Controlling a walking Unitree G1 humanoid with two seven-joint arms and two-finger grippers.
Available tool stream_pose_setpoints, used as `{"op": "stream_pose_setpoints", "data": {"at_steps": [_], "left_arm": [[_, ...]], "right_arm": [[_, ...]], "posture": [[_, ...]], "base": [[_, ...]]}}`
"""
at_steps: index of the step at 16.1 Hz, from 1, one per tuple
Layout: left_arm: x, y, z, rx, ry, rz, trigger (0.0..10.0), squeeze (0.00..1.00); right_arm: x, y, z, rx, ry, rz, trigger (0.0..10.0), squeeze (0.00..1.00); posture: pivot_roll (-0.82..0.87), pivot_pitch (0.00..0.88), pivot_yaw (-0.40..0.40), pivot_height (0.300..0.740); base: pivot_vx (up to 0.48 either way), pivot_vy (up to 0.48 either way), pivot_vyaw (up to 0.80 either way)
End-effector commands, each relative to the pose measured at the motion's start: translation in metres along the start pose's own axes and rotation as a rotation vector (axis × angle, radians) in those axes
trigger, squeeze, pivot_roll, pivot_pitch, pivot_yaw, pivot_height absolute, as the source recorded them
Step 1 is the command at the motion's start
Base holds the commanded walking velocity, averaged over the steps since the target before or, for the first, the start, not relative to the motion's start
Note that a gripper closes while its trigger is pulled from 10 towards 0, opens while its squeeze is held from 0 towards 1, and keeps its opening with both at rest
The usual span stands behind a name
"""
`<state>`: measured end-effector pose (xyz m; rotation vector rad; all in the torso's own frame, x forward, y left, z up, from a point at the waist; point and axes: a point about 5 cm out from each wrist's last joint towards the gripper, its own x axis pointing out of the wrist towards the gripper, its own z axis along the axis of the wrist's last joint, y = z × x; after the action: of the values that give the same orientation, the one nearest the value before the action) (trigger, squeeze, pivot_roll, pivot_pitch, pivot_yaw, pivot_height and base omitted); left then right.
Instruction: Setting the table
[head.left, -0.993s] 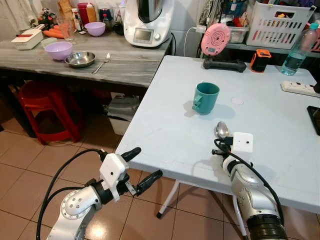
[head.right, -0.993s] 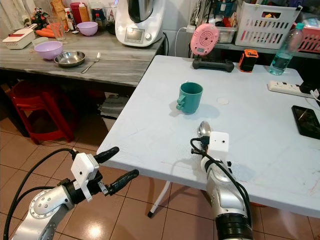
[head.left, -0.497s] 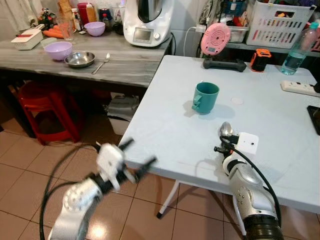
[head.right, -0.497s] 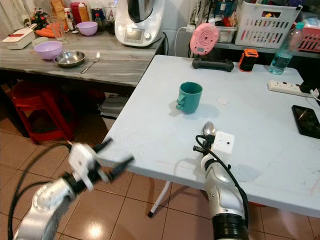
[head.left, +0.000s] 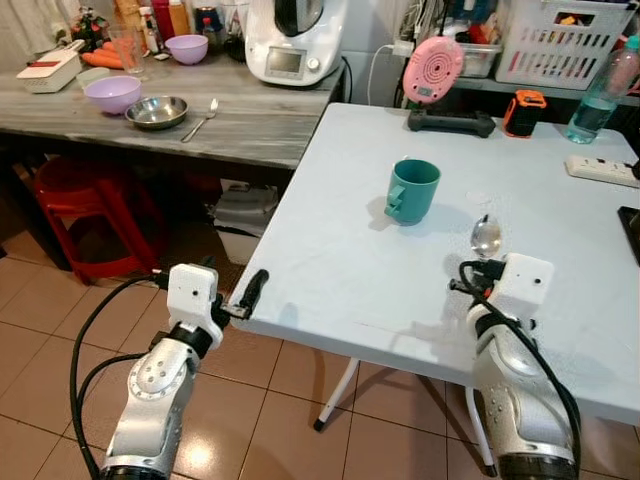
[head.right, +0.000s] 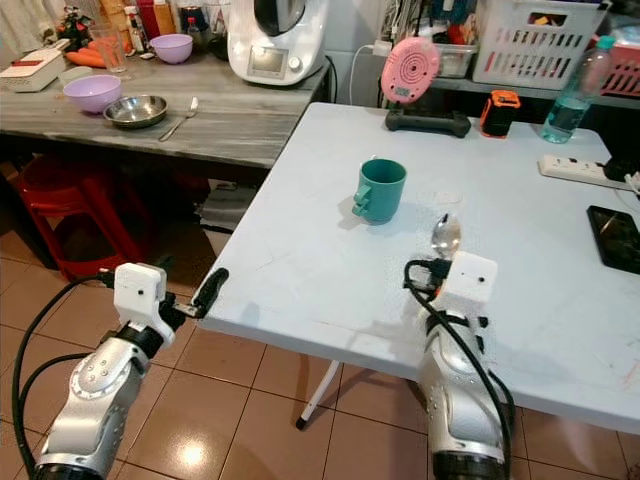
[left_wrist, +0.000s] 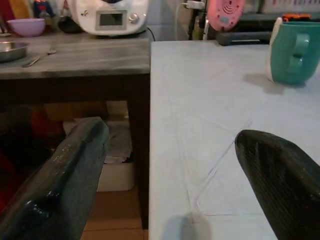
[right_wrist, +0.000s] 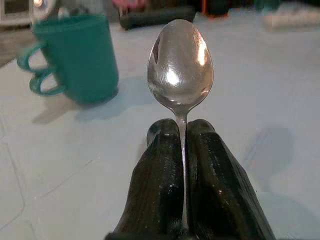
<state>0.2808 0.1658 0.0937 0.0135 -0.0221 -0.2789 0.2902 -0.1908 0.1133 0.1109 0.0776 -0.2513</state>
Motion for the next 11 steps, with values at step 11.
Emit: {"op": "stream_pose_setpoints", "data": {"at_steps": [11], "left_arm": [[0.01, -0.003, 0.002, -0.015, -0.031, 0.019, 10.0, 0.0]], "right_arm": [[-0.014, 0.003, 0.012, -0.018, -0.094, 0.023, 10.0, 0.0]], "posture": [[0.0, 0.0, 0.008, 0.74]], "base": [[0.0, 0.31, -0.34]]}}
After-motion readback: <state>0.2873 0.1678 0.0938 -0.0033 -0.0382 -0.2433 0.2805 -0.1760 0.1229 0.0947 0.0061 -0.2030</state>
